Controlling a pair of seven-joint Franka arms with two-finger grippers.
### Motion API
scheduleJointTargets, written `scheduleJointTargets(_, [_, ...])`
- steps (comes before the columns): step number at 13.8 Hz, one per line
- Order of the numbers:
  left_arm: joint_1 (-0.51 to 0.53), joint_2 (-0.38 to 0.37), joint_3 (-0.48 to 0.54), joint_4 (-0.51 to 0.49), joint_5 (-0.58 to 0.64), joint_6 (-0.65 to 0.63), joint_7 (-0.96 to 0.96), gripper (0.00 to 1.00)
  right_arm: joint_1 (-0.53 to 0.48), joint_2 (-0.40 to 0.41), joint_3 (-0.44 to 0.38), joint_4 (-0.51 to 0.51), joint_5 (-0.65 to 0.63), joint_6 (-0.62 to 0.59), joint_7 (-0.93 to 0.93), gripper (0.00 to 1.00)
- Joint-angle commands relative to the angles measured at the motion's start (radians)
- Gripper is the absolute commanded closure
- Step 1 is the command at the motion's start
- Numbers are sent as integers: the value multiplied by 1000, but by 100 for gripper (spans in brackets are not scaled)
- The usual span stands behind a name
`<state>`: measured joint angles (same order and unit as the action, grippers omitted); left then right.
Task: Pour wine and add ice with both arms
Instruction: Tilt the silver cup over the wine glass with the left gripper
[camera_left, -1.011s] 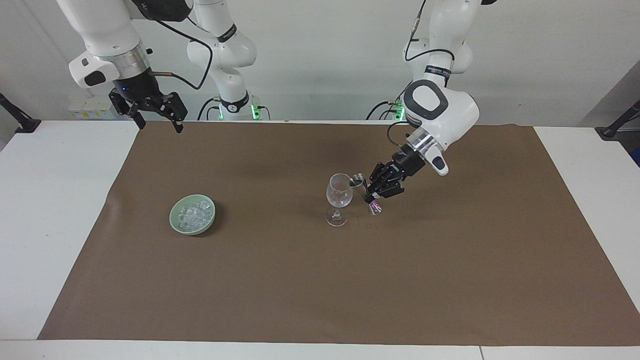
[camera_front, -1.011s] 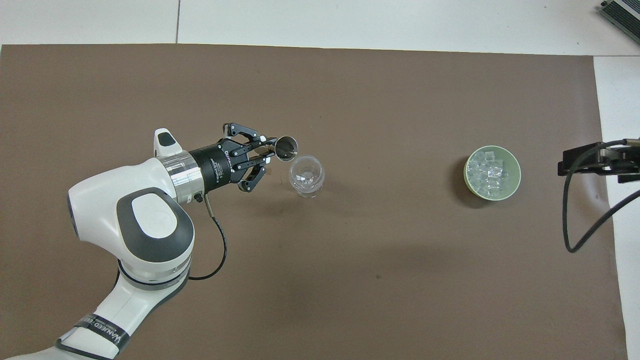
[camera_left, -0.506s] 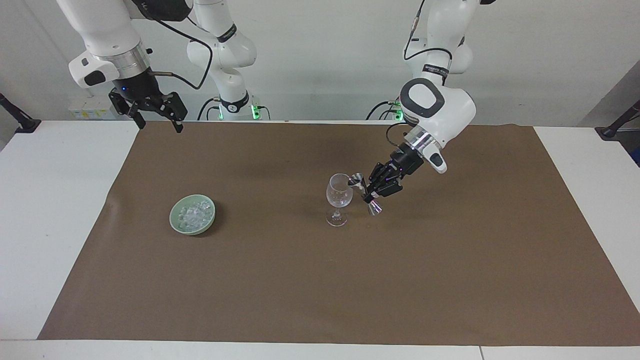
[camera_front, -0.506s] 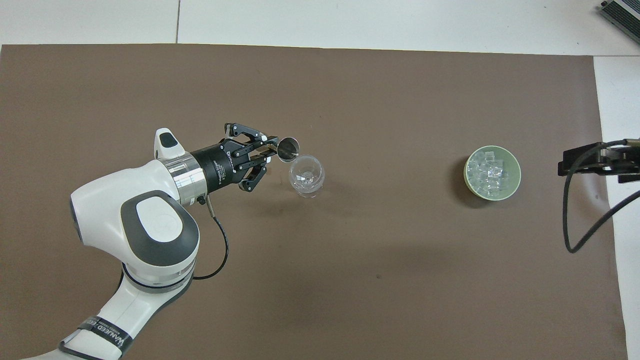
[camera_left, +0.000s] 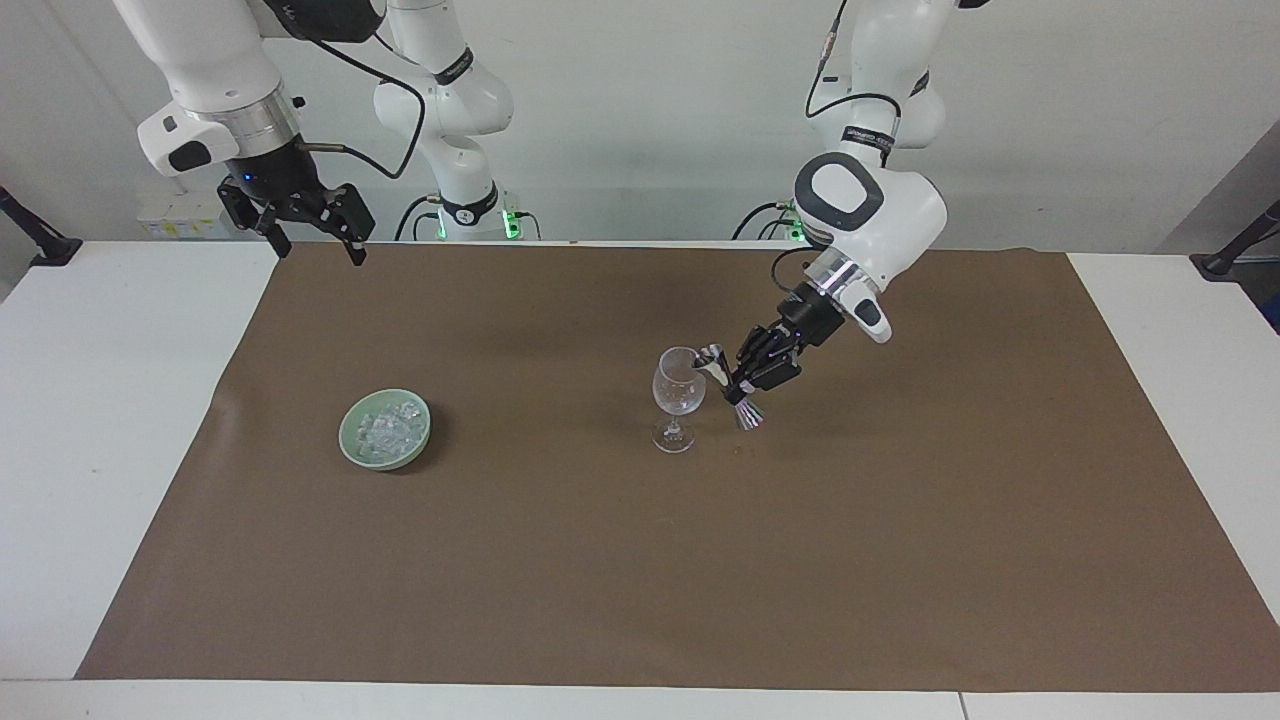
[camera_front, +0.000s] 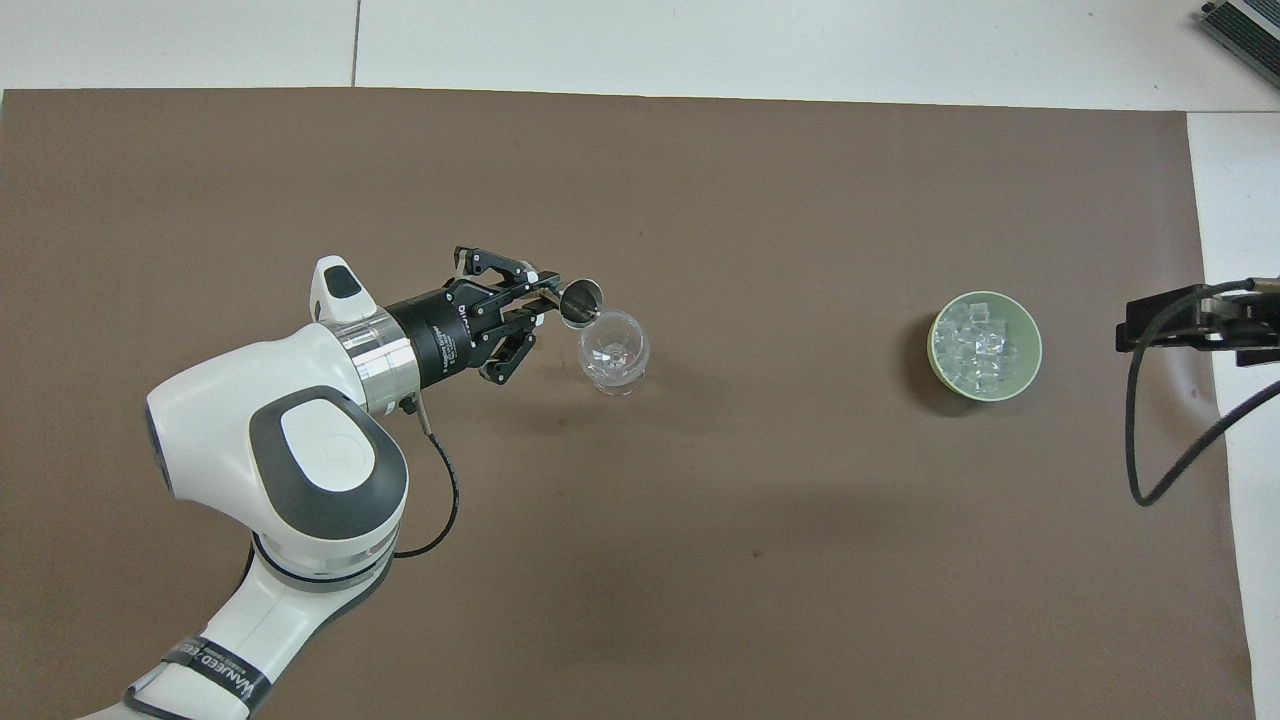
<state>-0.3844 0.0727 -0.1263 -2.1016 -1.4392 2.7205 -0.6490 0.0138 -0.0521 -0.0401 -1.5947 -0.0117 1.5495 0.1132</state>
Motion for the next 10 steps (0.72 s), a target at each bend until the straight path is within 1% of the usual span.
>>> scheduleJointTargets(1, [-33, -33, 16, -29, -10, 41, 22, 100, -17, -22, 5, -25, 15, 14, -29, 0])
scheduleJointTargets(3, [-51, -31, 16, -29, -9, 65, 35, 100, -17, -22, 5, -25, 15, 14, -29, 0])
scheduleJointTargets(8, [-53, -33, 17, -32, -7, 76, 74, 100, -17, -22, 3, -27, 15, 15, -29, 0])
scheduleJointTargets(10, [-53, -37, 17, -32, 19, 76, 81, 100, -17, -22, 3, -27, 16, 18, -29, 0])
